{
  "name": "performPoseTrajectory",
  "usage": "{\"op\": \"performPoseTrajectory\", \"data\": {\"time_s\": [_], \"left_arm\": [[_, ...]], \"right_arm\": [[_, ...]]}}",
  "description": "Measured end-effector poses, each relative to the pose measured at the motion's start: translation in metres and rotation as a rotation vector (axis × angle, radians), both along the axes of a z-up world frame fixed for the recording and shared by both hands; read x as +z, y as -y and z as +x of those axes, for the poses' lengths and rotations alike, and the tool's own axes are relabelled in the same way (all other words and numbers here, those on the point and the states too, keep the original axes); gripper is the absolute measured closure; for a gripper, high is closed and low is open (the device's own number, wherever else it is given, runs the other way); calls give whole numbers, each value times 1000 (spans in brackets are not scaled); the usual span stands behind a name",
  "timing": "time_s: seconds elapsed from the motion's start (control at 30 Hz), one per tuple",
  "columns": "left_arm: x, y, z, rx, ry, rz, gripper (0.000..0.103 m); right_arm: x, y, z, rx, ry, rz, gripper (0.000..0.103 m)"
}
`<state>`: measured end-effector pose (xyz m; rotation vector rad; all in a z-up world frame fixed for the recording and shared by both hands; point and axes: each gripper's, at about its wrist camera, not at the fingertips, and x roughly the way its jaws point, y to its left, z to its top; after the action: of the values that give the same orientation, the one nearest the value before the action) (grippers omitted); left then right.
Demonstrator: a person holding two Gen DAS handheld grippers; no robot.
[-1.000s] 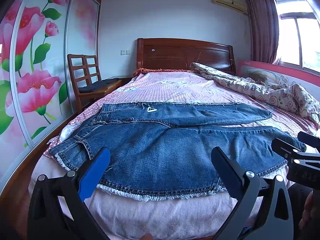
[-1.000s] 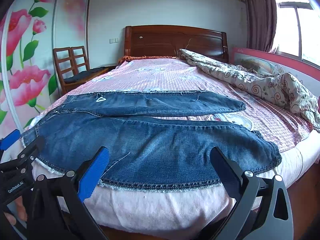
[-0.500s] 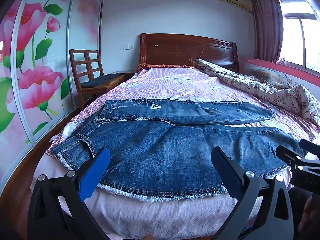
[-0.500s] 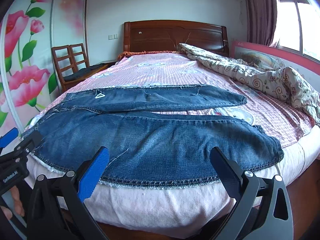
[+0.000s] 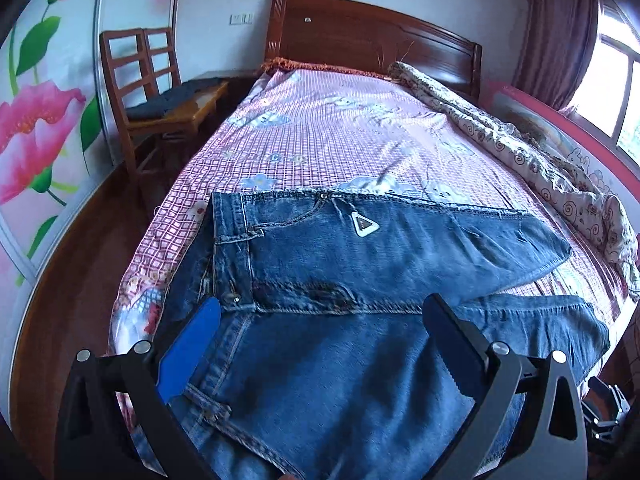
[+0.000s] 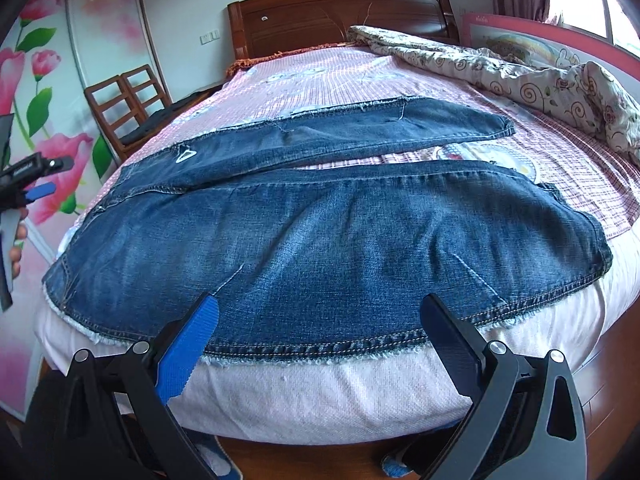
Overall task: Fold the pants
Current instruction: 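Grasp the jeans waistband with the left tool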
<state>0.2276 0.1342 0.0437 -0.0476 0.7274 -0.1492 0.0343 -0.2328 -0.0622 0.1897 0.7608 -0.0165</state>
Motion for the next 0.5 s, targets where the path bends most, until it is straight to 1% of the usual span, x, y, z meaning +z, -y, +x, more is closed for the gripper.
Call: {"op": "performPoseTrajectory", "data": {"time_s": [0.03, 0.07, 0.13, 0.2, 0.23, 0.3, 0.33, 0.43, 0.5], "left_arm": [[-3, -8, 19, -2, -37, -1, 2], [-9, -16, 41, -7, -95, -11, 2], [-25, -38, 83, -4, -203, -65, 2], [-37, -59, 120, 9, -278, -129, 2], [-44, -70, 139, 18, -311, -172, 2], [-56, -89, 170, 16, -356, -289, 2], [-64, -96, 185, 16, -392, -340, 2], [-85, -107, 220, 23, -480, -429, 2], [-96, -108, 234, 48, -521, -429, 2]], "right_arm": [[-1, -3, 2, 9, -10, -6, 3], [-2, -5, 5, 18, -18, -9, 3], [-3, -9, 11, 36, -34, -12, 3], [-3, -14, 18, 49, -48, -21, 3], [-3, -16, 21, 54, -58, -29, 3], [-3, -18, 29, 56, -67, -33, 3], [-4, -19, 34, 57, -75, -31, 3], [-5, -23, 48, 55, -95, -21, 3], [-6, -26, 57, 57, -110, -15, 3]]}}
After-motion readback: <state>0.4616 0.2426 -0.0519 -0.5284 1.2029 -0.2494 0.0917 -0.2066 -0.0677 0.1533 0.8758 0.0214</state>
